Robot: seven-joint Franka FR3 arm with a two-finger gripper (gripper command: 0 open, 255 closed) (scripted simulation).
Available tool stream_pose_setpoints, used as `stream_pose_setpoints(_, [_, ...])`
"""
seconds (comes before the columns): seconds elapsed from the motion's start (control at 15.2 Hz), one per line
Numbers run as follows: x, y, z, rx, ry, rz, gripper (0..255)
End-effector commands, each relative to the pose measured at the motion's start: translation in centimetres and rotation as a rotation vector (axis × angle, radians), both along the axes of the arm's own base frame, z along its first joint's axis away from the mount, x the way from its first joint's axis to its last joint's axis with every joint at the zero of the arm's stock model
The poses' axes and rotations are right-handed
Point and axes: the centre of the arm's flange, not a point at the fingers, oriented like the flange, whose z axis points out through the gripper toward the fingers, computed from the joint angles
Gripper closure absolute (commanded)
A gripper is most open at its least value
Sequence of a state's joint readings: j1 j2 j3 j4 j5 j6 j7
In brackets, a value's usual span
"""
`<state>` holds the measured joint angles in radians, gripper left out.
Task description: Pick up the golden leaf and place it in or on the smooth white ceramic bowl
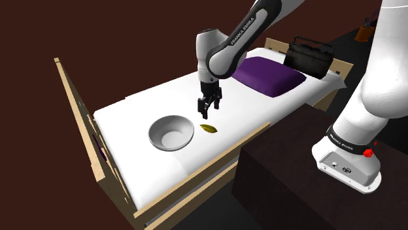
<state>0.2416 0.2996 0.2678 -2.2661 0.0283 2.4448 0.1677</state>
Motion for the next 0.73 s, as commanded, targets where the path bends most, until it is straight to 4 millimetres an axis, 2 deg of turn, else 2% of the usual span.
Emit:
stream_pose_setpoints(0.0, [0.5,1.5,-1.9,0.01,0.008,0.012,0])
stream_pose_setpoints(0.07, [0.7,2.3,-2.9,0.015,0.011,0.018,0])
stream_pose_setpoints(0.13, [0.8,2.5,-3.1,0.016,0.012,0.019,0])
stream_pose_setpoints(0.59, [0.1,2.7,-7.0,0.016,0.012,0.019,0])
stream_pose_setpoints(0.66, [0.1,2.7,-7.0,0.016,0.012,0.019,0])
